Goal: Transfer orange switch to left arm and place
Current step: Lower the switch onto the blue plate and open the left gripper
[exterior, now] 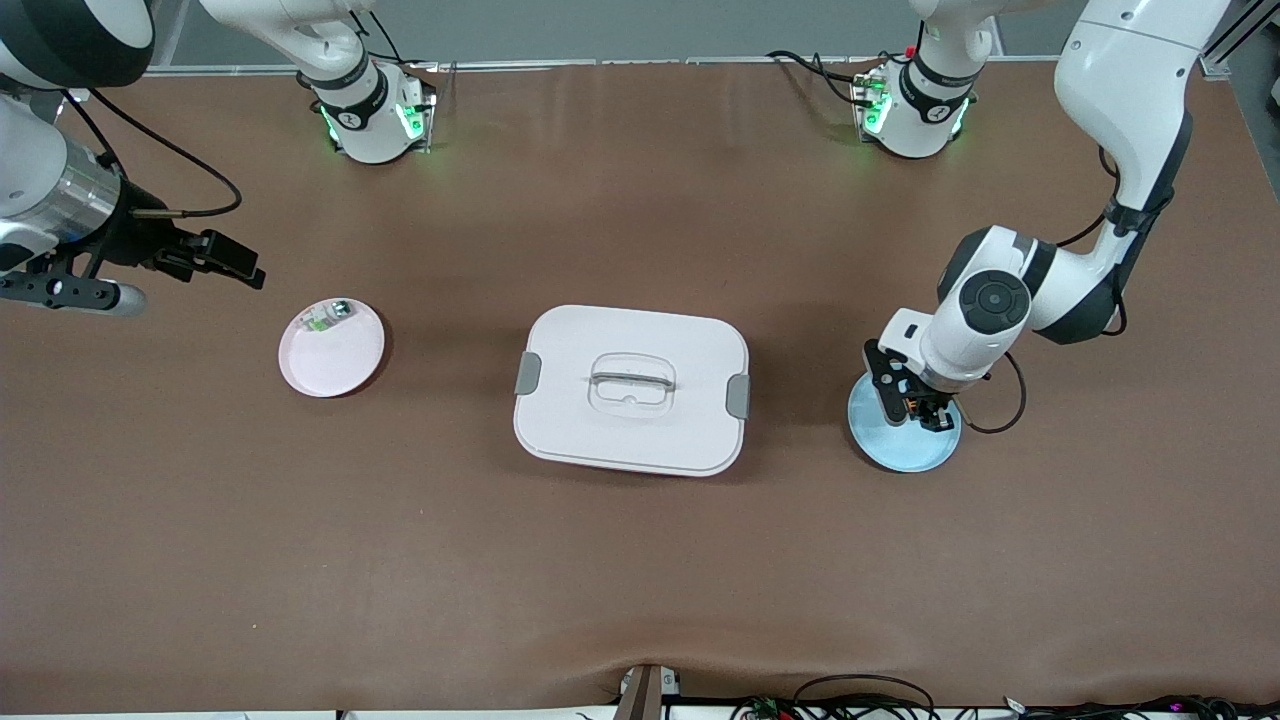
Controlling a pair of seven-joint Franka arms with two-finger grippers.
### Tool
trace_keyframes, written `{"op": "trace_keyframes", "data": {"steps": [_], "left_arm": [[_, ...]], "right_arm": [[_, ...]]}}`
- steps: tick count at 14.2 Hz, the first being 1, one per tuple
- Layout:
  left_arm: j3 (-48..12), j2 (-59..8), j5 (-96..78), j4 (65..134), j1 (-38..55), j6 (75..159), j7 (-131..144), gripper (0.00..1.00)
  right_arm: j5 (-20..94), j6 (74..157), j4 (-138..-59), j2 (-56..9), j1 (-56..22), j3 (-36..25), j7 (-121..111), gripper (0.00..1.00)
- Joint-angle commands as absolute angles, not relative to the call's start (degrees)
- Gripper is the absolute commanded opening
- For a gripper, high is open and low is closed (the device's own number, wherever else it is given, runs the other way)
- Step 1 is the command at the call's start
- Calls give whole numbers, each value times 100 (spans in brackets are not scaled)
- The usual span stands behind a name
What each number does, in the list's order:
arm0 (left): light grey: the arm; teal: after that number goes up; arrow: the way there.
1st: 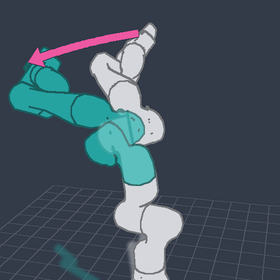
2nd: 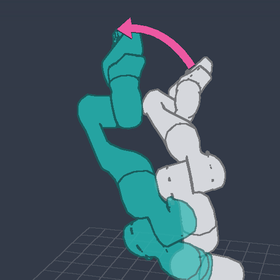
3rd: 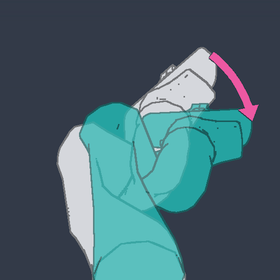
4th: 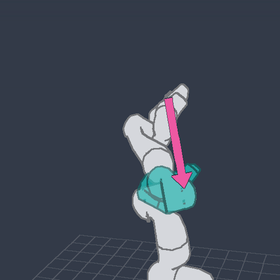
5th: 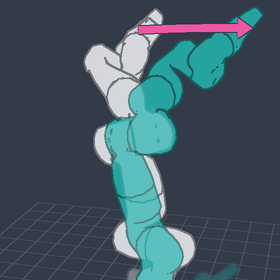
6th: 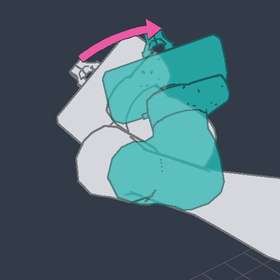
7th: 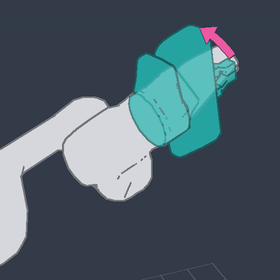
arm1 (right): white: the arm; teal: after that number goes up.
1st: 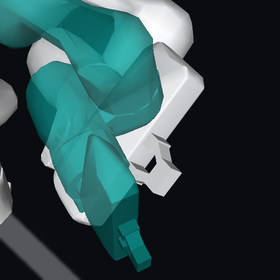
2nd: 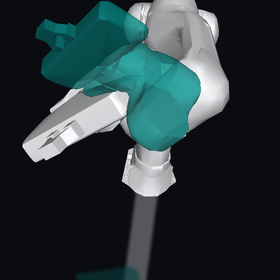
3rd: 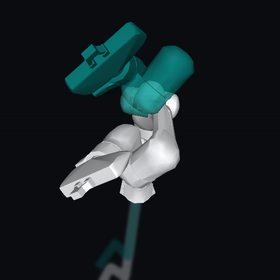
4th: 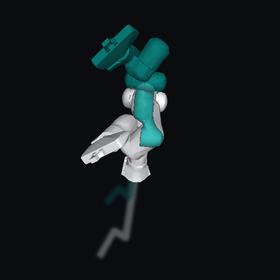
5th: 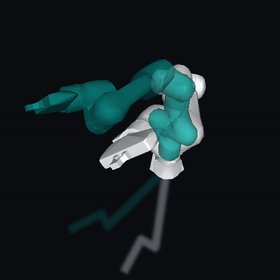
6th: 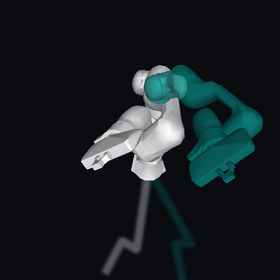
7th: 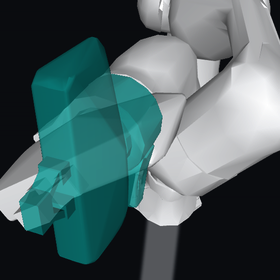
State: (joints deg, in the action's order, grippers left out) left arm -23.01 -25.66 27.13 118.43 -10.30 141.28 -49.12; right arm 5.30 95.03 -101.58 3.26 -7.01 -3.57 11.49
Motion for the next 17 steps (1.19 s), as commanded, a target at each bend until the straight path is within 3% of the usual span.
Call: {"op": "trace_keyframes", "data": {"steps": [1,10,11,12,13,14,17], "left_arm": [[-2347,-2724,2874,11865,-1134,14378,-5342,0],[-2338,-2988,2892,11874,-1160,14695,-5625,0],[-2329,-2997,2883,11865,-1169,14713,-5573,9],[-2320,-2997,2883,11848,-1169,14722,-5572,25],[-2320,-2997,2883,11822,-1178,14713,-5572,91],[-2312,-2988,2883,11821,-1204,14713,-5537,100],[-2338,-2918,2804,11664,-1239,14669,-5528,100]], "right_arm": [[396,9483,-9897,237,-580,-246,1090,100],[395,9492,-9334,-193,25,-229,293,100],[396,9492,-9282,-219,113,-229,81,100],[361,9492,-9212,-237,158,-237,1,100],[317,9483,-9185,-237,158,-255,-35,100],[203,9431,-9063,-237,158,-264,-35,100],[53,9361,-8965,-211,281,-255,-53,100]]}}
